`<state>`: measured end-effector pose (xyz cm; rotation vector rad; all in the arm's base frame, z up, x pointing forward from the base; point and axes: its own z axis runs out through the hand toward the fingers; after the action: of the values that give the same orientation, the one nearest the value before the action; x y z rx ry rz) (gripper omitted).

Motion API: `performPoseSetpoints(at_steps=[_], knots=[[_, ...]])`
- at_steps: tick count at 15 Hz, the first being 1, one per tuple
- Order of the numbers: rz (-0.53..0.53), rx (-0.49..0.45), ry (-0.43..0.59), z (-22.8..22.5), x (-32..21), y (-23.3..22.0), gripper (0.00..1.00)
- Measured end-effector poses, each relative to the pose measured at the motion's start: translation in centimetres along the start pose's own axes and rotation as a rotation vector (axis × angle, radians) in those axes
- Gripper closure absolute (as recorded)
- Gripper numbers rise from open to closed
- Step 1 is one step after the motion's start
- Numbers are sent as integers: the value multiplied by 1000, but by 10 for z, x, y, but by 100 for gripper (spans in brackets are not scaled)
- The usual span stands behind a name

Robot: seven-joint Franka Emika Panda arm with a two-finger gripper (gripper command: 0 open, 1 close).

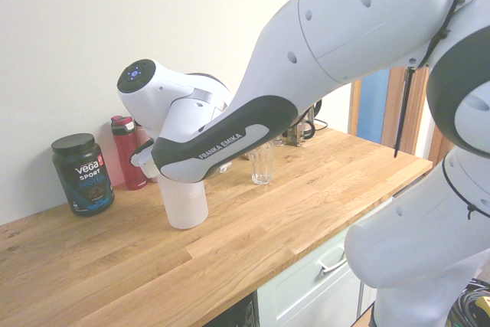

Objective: Pour me some water

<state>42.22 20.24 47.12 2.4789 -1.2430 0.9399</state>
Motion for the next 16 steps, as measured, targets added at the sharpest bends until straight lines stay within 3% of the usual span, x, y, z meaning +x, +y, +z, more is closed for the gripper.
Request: performPoseSetpoints(at_steps=[12,14,16], knots=[[21,-2,-44,-16,8,8,0],[4,-23,-110,-26,5,14,0],[-57,-52,-257,-45,4,26,0]])
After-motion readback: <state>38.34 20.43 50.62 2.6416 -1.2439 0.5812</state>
